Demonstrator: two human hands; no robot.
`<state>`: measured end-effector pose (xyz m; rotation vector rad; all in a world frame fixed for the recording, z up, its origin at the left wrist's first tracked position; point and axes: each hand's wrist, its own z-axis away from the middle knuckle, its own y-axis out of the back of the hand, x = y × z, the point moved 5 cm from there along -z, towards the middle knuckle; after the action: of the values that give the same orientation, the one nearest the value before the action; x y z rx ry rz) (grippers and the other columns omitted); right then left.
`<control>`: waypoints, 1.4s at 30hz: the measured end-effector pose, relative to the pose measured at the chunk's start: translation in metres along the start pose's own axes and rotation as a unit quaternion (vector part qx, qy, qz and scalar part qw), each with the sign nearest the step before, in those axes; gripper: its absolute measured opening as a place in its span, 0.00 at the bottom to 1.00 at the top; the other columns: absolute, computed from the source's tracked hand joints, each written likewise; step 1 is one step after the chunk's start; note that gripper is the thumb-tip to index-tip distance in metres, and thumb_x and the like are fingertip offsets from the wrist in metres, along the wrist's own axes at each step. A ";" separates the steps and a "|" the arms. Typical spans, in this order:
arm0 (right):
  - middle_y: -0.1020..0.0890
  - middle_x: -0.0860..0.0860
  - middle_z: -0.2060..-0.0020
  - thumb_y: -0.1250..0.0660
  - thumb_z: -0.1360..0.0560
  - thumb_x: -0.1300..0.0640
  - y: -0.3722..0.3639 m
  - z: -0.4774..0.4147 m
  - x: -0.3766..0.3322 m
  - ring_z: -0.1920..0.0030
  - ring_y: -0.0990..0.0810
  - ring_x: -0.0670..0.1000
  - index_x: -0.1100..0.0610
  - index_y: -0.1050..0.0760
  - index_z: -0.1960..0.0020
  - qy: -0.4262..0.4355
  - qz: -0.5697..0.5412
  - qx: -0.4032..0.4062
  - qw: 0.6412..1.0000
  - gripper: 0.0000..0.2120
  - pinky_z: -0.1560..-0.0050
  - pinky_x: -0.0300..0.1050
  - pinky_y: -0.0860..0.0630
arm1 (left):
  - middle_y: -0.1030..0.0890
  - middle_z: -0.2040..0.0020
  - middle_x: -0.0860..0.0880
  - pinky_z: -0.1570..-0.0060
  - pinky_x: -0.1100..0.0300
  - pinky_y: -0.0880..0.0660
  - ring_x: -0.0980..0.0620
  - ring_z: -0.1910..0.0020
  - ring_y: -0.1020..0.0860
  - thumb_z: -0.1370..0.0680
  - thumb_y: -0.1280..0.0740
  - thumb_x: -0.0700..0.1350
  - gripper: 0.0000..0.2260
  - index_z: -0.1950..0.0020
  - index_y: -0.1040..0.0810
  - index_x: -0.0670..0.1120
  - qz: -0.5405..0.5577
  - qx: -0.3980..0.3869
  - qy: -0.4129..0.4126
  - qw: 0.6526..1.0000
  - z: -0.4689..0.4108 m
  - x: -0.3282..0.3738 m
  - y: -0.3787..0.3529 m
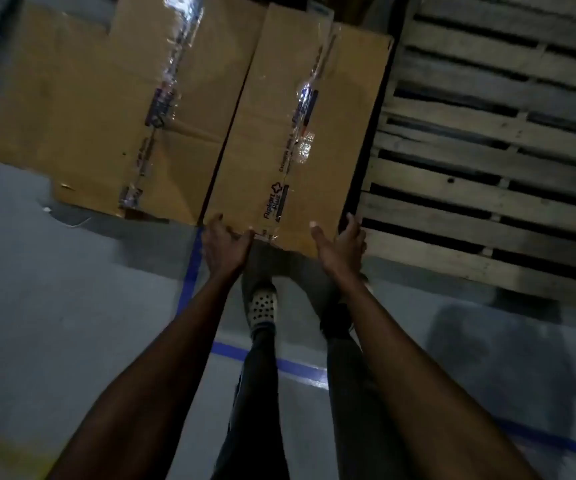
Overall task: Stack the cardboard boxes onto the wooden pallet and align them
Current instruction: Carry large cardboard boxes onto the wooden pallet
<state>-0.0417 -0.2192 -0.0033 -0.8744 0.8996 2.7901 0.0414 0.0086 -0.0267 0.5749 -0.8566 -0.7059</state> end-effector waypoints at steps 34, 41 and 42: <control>0.26 0.50 0.32 0.28 0.29 0.36 0.247 0.114 -0.061 0.32 0.28 0.55 0.52 0.31 0.28 -0.058 -0.240 0.351 0.903 0.36 0.32 0.59 0.41 | 0.18 0.43 0.50 0.43 0.54 0.21 0.53 0.43 0.20 0.26 0.25 0.55 0.17 0.42 0.19 0.48 0.323 0.044 -0.040 0.945 0.173 0.260 0.106; 0.27 0.53 0.31 0.25 0.29 0.39 0.329 0.063 0.012 0.32 0.28 0.55 0.55 0.32 0.27 -0.072 -0.240 0.339 0.907 0.38 0.42 0.47 0.43 | 0.17 0.48 0.50 0.47 0.52 0.22 0.51 0.48 0.20 0.25 0.28 0.59 0.17 0.45 0.19 0.48 0.241 0.032 -0.012 0.970 0.220 0.295 -0.003; 0.27 0.53 0.31 0.25 0.29 0.39 0.337 0.053 0.018 0.32 0.28 0.55 0.55 0.32 0.27 -0.066 -0.247 0.334 0.907 0.38 0.39 0.47 0.41 | 0.17 0.48 0.49 0.49 0.53 0.22 0.51 0.49 0.19 0.25 0.28 0.58 0.17 0.45 0.20 0.47 0.237 0.029 -0.009 0.971 0.223 0.302 -0.015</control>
<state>-0.1651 -0.4688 0.1950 -0.6584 1.2723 1.8866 -0.0095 -0.2661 0.2241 0.3923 -0.9892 -0.2514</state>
